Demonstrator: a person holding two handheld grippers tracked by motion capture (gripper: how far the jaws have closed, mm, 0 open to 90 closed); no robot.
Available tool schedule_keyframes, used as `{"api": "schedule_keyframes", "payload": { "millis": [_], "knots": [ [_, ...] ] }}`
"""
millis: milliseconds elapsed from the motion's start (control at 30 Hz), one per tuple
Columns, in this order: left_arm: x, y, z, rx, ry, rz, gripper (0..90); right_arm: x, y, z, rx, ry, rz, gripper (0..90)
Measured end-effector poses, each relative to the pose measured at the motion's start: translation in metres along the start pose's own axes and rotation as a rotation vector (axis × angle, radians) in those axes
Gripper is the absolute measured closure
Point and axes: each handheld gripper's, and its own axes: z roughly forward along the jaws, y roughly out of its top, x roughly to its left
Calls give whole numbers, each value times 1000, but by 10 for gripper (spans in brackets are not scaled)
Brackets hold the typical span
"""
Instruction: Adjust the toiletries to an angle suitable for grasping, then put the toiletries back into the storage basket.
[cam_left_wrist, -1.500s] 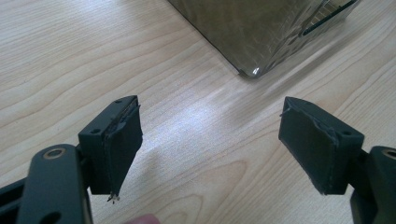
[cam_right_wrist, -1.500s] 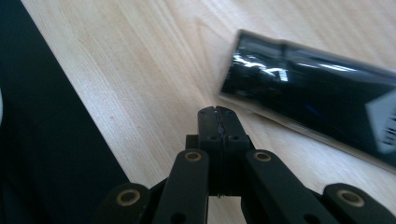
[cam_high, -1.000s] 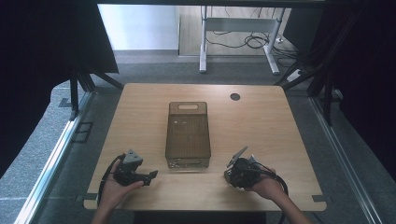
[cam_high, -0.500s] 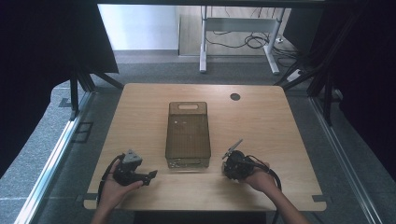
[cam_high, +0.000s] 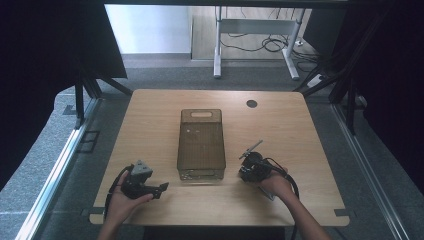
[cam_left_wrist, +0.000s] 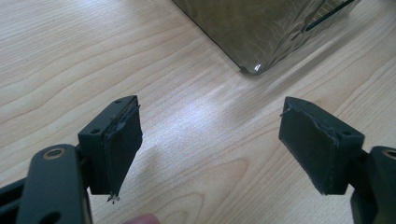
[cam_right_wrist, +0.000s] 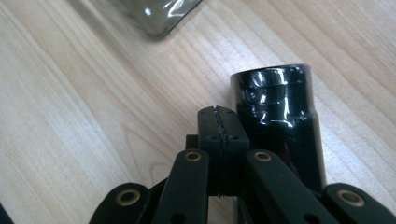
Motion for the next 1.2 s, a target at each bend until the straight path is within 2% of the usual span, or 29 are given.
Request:
{"api": "schedule_keyframes", "payload": {
  "millis": [200,533,600,700,733,767,800,833,867,1033,1067,1167,1200],
  "knots": [
    [-1,0,1,2,-2,3,217,-5,3,0,-18,-14,19,898],
    [0,0,1,3,-1,4,217,-4,2,-9,-67,6,25,878],
    [-1,0,1,3,-1,3,216,-2,-1,-18,-113,28,31,829],
    [-2,0,1,6,0,6,217,-2,-3,-27,-137,46,32,755],
    [-2,0,1,6,0,6,217,-2,-3,-27,-137,46,32,755],
    [-2,0,1,7,-1,7,216,-2,-3,-34,-151,36,31,671],
    [-3,0,1,6,0,8,216,-2,-3,-34,-151,36,31,671],
    [-3,1,1,4,-2,9,216,-3,-4,-40,-154,14,38,610],
    [-3,1,1,4,-3,9,216,-3,-4,-42,-156,0,39,588],
    [-2,0,2,8,-2,9,216,-7,-8,-50,-151,-35,55,531],
    [-2,0,2,8,-2,9,216,-10,-12,-52,-147,-60,70,498],
    [-3,1,1,4,-3,10,216,-12,-14,-54,-143,-73,78,472],
    [-3,1,1,4,-4,10,216,-13,-17,-55,-138,-91,84,451]
  ]
}}
